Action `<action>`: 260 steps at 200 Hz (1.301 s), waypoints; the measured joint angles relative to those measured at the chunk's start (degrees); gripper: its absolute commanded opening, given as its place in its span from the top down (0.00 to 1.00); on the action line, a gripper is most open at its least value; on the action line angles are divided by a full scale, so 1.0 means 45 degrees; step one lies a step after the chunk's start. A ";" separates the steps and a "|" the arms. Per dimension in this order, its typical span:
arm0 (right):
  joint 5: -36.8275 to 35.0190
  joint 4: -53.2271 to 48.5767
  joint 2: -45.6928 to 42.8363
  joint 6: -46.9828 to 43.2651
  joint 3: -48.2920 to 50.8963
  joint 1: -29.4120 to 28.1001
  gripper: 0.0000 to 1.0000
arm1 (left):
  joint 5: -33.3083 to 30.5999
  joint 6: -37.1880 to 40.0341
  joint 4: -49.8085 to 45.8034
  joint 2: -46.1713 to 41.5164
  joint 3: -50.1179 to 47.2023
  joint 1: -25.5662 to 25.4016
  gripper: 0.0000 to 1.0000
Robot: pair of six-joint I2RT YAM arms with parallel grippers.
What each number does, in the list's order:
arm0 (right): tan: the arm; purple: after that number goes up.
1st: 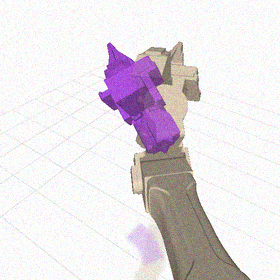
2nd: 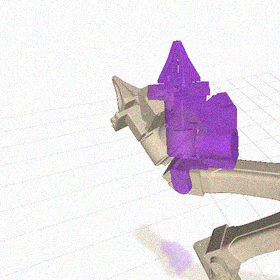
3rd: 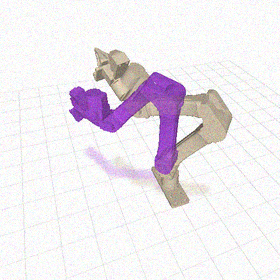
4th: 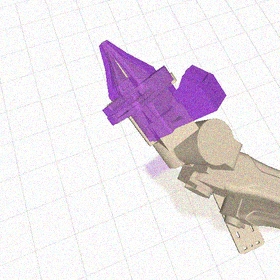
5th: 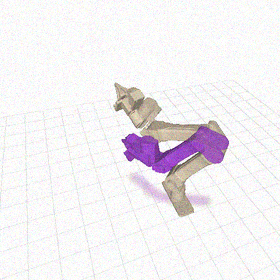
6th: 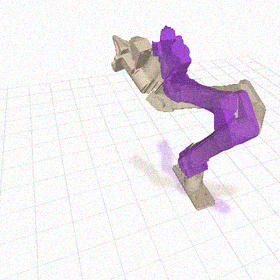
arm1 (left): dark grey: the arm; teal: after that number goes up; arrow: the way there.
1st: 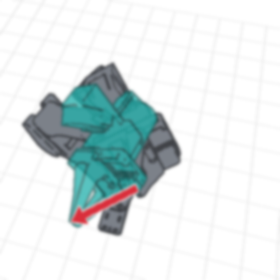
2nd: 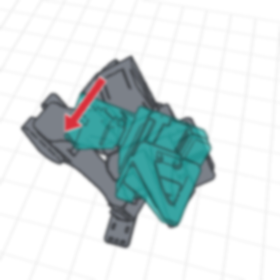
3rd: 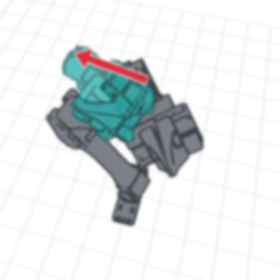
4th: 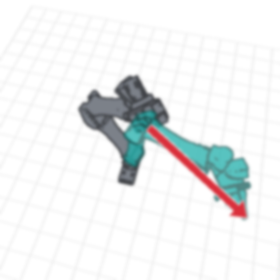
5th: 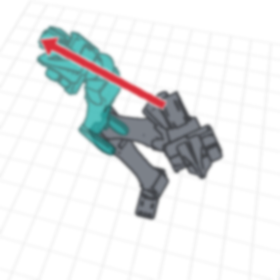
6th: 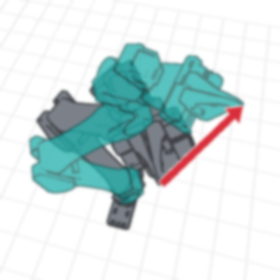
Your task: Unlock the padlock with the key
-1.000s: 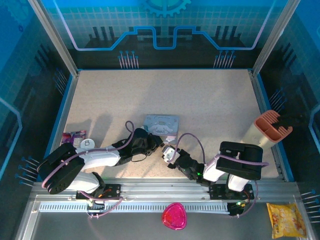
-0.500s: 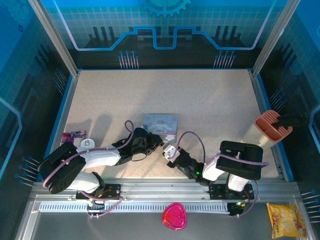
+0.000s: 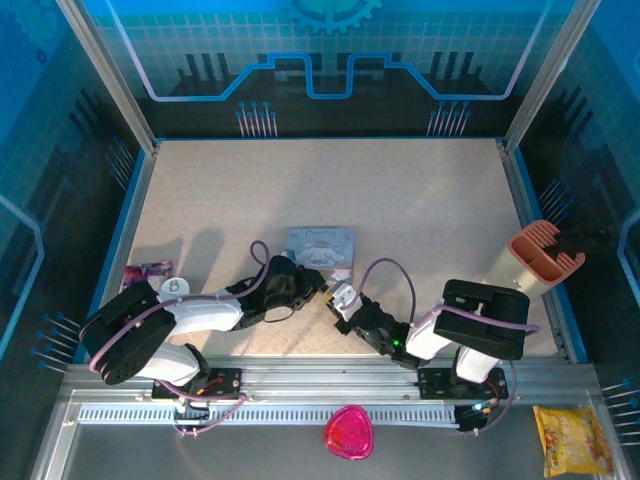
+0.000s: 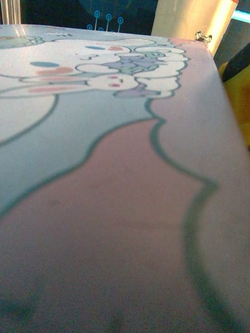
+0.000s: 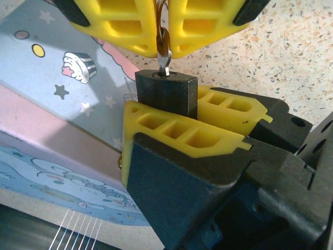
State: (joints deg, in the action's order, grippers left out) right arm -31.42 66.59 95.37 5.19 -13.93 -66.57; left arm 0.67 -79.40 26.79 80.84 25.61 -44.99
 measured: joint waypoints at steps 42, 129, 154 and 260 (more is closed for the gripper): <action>0.0729 -0.0165 0.0005 0.0899 0.0005 0.0384 0.93 | -0.0262 0.0024 0.0015 0.0185 0.0044 -0.0087 1.00; 0.2866 0.0131 -0.0194 0.3308 0.0423 0.1501 1.00 | -0.0442 0.0097 -0.0005 0.0612 0.0355 -0.0199 0.94; 0.2900 -0.0335 -0.0593 0.3706 0.0471 0.1559 1.00 | -0.0432 0.0311 -0.0112 0.0709 0.0529 -0.0228 0.85; 0.2851 -0.1277 -0.1243 0.4512 0.0471 0.1671 1.00 | -0.0384 0.0670 -0.1350 0.0427 0.0869 -0.0223 0.46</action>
State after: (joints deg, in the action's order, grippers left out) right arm -18.59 60.84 89.78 25.50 -11.81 -59.05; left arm -1.06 -76.38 20.71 82.76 29.52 -46.00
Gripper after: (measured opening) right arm 0.064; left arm 0.517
